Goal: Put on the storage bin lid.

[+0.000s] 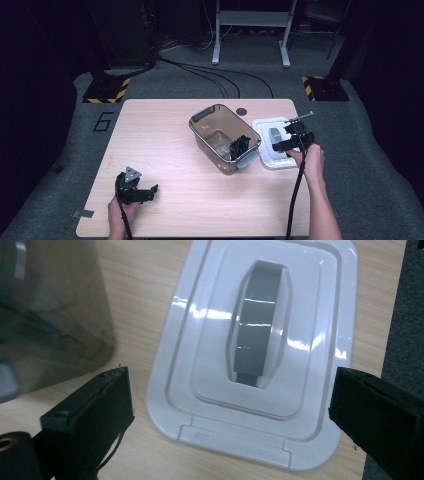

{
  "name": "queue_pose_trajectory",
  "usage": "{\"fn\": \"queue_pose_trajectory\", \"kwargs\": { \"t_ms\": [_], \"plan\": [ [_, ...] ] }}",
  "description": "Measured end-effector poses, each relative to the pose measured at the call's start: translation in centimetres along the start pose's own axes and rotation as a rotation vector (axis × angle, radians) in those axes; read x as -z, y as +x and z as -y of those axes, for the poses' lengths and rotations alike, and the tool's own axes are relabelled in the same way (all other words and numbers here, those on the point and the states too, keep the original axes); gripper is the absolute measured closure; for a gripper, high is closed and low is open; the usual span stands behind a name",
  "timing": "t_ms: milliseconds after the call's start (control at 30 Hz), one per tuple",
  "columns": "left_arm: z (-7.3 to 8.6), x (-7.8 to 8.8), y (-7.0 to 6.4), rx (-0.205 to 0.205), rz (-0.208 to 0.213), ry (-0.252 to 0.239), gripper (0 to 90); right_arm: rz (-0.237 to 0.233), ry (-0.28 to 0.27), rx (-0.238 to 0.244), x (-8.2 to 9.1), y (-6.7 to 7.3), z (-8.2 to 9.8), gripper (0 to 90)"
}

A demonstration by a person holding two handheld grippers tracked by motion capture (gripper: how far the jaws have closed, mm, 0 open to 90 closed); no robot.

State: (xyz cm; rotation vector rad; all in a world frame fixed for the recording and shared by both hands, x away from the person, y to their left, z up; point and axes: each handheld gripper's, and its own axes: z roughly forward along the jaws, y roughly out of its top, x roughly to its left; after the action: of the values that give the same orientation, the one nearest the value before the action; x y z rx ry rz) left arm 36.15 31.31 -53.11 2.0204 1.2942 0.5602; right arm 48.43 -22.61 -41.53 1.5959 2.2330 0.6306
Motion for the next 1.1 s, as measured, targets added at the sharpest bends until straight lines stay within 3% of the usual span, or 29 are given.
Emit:
{"fn": "queue_pose_trajectory", "kwargs": {
  "t_ms": [400,500,567,800,1100],
  "plan": [
    [0.0,0.0,0.0,0.001,0.0,-0.002,5.0,0.014,-0.002,-0.067,-3.9,-0.7,0.2,3.2],
    [0.0,0.0,0.0,0.001,0.0,-0.002,5.0,0.024,-0.03,-0.064,-4.5,-0.8,0.1,13.7],
    [0.0,0.0,0.0,0.001,0.0,-0.002,5.0,0.043,-0.042,-0.076,-5.0,-0.9,0.0,16.0],
    [0.0,0.0,0.0,0.001,0.0,-0.003,5.0,0.064,-0.048,-0.104,-6.2,-1.0,-0.1,33.0],
    [0.0,0.0,0.0,0.001,0.001,-0.002,5.0,0.099,-0.053,-0.099,-7.3,-0.7,-0.3,53.0]
  ]
}}
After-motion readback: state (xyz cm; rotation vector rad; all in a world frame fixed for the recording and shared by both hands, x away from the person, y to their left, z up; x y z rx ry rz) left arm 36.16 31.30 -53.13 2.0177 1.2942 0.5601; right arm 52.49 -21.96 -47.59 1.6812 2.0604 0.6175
